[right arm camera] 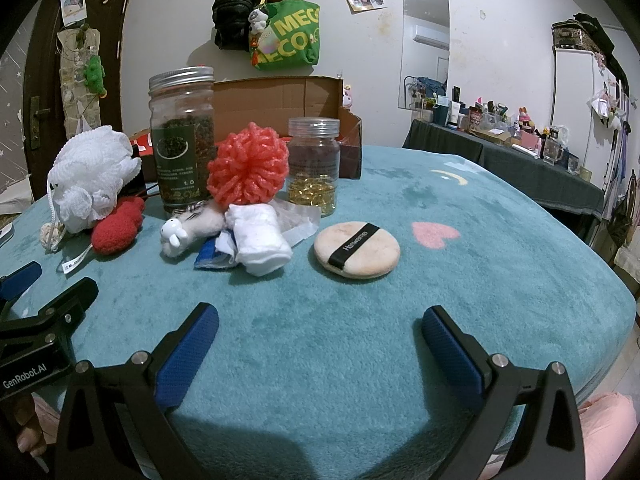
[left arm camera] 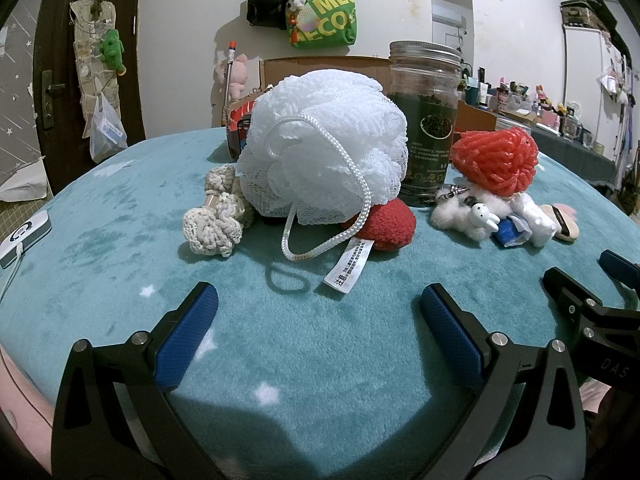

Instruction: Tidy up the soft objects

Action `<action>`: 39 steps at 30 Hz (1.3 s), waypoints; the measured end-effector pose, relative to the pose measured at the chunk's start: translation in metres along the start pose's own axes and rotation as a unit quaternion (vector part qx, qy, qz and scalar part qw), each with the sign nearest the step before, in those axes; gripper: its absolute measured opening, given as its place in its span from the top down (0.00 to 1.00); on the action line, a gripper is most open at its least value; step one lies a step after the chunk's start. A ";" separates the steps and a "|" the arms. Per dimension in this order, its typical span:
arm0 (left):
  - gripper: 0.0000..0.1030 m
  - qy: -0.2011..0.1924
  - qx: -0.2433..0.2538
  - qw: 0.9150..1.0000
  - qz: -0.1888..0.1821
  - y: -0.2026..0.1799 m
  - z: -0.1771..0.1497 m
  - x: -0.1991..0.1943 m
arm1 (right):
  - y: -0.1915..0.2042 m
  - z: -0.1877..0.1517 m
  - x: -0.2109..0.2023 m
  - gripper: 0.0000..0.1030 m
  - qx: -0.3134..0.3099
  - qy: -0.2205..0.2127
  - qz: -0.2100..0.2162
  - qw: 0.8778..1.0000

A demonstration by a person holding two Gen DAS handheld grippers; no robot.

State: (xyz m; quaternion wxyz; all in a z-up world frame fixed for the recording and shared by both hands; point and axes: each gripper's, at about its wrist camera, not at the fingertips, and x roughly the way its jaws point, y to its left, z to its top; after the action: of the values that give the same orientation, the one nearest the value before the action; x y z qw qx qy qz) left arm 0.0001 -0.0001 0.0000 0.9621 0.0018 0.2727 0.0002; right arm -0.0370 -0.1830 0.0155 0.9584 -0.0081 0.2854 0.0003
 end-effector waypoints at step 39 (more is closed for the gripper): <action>0.00 -0.005 0.000 1.000 -0.018 0.004 0.018 -0.008 | -0.002 0.016 0.000 0.00 0.001 0.015 0.016 1.000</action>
State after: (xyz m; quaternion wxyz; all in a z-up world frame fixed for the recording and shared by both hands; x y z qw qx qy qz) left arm 0.0023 0.0037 0.0196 0.9633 -0.0029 0.2678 -0.0175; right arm -0.0286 -0.1844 0.0288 0.9538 -0.0028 0.3001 0.0151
